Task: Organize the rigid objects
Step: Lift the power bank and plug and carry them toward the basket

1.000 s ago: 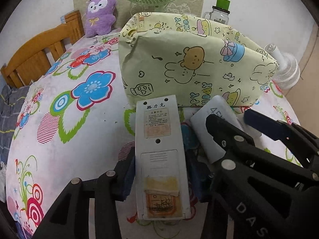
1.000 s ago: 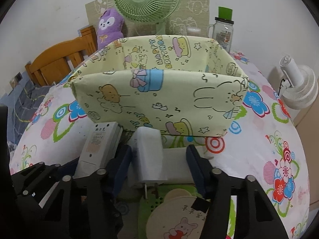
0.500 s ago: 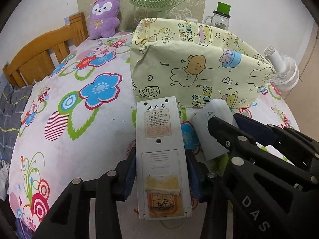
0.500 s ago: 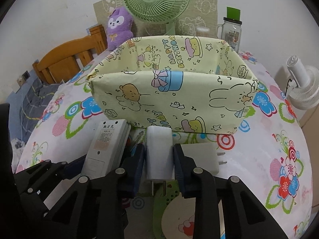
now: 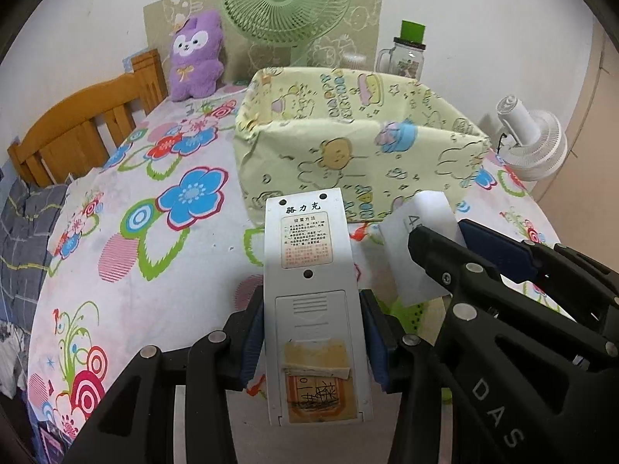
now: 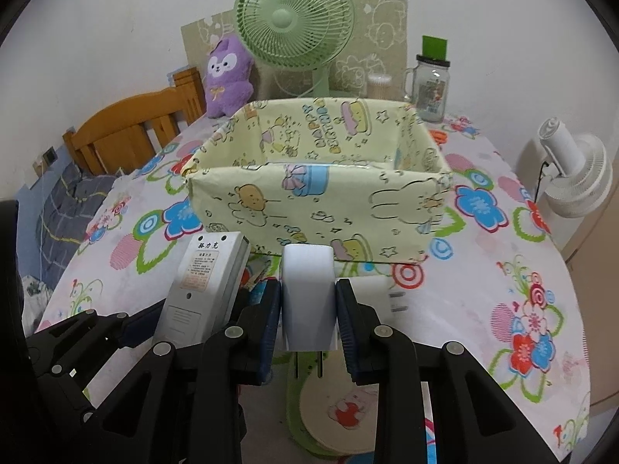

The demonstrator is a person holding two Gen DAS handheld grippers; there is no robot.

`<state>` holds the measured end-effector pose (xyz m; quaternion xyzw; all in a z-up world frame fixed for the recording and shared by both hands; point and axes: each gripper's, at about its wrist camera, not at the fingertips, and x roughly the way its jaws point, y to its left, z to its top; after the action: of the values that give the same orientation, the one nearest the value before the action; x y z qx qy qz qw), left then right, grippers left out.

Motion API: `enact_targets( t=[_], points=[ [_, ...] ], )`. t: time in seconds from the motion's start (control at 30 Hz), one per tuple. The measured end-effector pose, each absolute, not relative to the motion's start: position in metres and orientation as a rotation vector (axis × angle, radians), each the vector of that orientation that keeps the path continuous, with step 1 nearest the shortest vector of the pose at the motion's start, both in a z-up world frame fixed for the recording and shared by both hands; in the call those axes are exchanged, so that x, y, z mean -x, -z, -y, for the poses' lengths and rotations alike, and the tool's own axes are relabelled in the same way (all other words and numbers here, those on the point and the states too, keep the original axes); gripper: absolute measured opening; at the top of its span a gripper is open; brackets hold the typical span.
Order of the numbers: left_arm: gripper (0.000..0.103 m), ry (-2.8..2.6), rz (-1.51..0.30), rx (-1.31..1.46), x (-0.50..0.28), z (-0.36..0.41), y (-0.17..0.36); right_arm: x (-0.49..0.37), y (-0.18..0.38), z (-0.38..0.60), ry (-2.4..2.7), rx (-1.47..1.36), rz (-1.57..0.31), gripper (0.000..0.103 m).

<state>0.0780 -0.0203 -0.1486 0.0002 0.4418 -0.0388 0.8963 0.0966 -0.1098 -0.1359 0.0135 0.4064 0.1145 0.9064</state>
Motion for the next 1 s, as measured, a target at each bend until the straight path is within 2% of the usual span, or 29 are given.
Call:
enact_targets(
  t=[1.0],
  points=[
    [0.047, 0.133, -0.807, -0.072, -0.07, 0.061, 0.099, -0.08, 0.087, 0.155, -0.133, -0.044, -0.746, 0.032]
  ],
)
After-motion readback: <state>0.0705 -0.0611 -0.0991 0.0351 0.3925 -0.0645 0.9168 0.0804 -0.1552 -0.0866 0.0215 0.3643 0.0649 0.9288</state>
